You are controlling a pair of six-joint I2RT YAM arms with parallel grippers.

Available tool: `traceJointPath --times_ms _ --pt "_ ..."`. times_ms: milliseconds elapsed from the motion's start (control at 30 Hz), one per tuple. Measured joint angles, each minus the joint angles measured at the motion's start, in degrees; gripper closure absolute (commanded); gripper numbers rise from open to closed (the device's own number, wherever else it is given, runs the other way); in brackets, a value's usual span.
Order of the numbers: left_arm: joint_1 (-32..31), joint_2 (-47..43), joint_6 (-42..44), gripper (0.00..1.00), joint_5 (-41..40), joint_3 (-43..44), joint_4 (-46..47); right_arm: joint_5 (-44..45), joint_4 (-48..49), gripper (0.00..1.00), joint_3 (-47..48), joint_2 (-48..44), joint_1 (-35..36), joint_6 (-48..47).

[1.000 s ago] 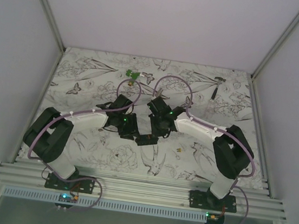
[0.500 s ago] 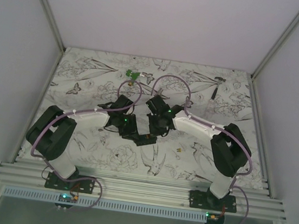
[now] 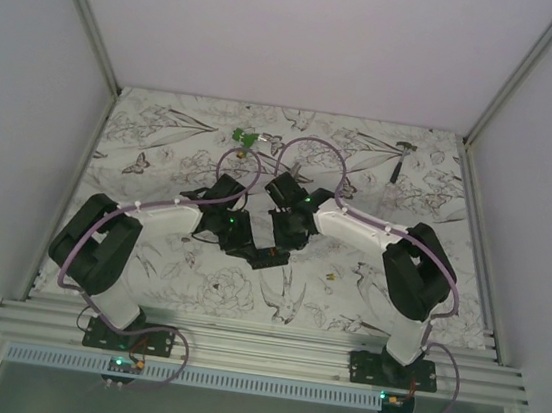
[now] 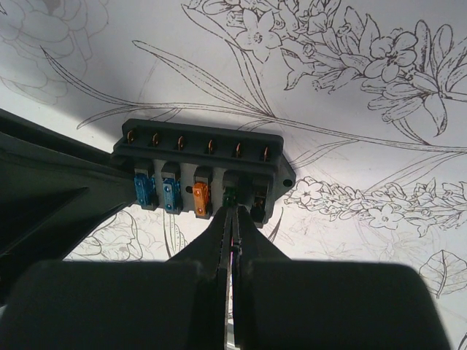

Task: Snap on the fuse box
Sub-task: Install the fuse at the fuse box base.

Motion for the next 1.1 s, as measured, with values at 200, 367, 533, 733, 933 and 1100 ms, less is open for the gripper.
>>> traceJointPath --times_ms 200,367,533,733,933,1100 --pt "0.22 0.0 -0.28 0.81 0.39 -0.24 0.2 0.39 -0.48 1.0 0.5 0.44 0.26 -0.17" --pt "0.42 0.09 -0.42 0.82 0.72 -0.28 0.26 1.29 -2.19 1.0 2.19 1.66 0.74 -0.57" --pt "0.42 0.09 -0.46 0.82 0.72 -0.31 0.28 1.66 -3.96 1.0 3.91 2.97 0.83 -0.61" --pt "0.42 0.11 -0.46 0.83 0.74 -0.35 0.39 1.9 -5.51 1.0 5.4 4.31 1.07 -0.61" --pt "0.52 0.22 -0.46 0.83 1.09 -0.37 0.5 3.13 -6.23 1.0 6.16 4.83 1.77 -0.79" --pt "0.57 0.11 -0.79 0.82 1.2 -0.59 0.79 4.55 -4.55 0.99 4.72 3.13 2.75 -2.62"
